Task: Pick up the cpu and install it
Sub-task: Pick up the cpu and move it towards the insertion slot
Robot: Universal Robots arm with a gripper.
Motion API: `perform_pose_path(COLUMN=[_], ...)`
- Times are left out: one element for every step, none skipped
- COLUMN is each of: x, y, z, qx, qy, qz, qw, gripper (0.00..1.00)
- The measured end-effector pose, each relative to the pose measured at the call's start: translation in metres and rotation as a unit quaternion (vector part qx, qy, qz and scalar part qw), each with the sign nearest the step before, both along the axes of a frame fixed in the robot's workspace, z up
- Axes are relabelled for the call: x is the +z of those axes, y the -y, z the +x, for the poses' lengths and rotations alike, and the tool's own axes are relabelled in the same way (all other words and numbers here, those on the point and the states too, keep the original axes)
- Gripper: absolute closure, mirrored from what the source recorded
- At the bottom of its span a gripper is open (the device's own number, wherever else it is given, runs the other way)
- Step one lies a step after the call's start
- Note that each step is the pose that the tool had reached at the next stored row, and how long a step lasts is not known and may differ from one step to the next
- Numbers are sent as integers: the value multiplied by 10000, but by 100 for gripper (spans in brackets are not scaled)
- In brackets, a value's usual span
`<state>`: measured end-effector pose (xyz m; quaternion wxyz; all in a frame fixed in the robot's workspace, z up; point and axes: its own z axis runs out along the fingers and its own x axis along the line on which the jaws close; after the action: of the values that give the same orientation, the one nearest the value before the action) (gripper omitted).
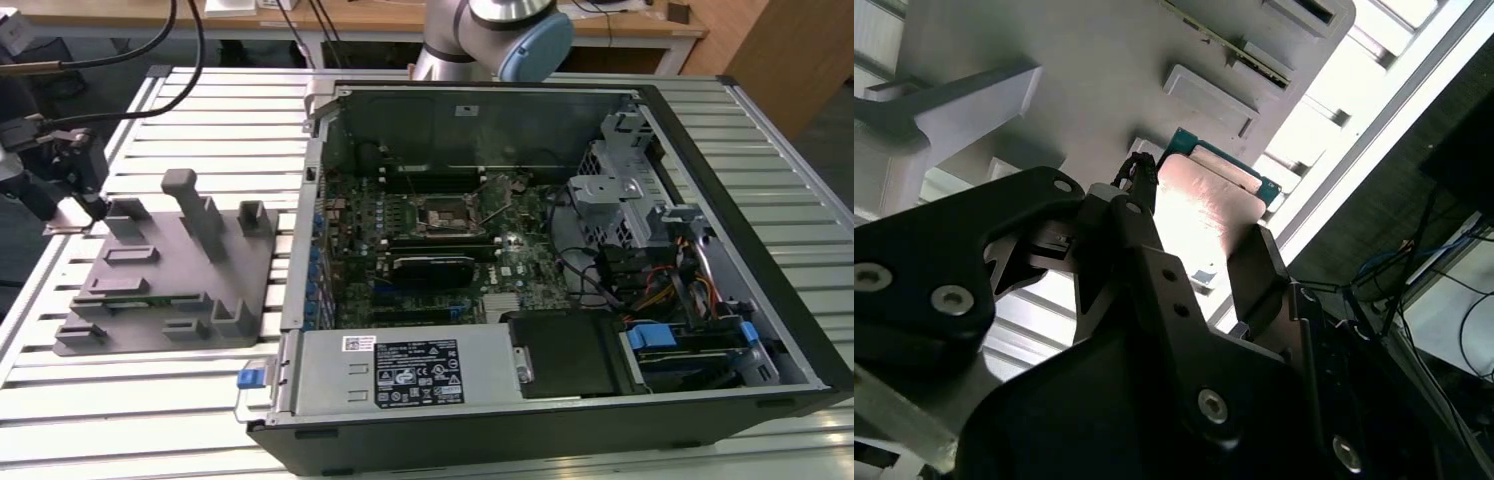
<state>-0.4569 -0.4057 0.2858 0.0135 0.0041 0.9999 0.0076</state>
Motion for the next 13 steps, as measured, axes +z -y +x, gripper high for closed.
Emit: perform_pose_path(x=[8, 17, 26, 35, 45, 54, 63, 72, 81, 91, 99, 109, 119], y=[0, 0, 0, 0, 0, 0, 0, 0, 0, 0, 0, 0, 0], z=[0, 0, 0, 0, 0, 0, 0, 0, 0, 0, 0, 0, 0], qx=[0, 0, 0, 0, 0, 0, 0, 0, 0, 0, 0, 0, 0], qy=[1, 0, 0, 0, 0, 0, 0, 0, 0, 0, 0, 0, 1], qz=[0, 0, 0, 0, 0, 0, 0, 0, 0, 0, 0, 0, 0], qw=[10000, 10000, 10000, 10000, 10000, 10000, 10000, 10000, 10000, 10000, 10000, 10000, 10000], gripper=[47, 47, 47, 47, 47, 47, 47, 47, 47, 47, 47, 47, 47])
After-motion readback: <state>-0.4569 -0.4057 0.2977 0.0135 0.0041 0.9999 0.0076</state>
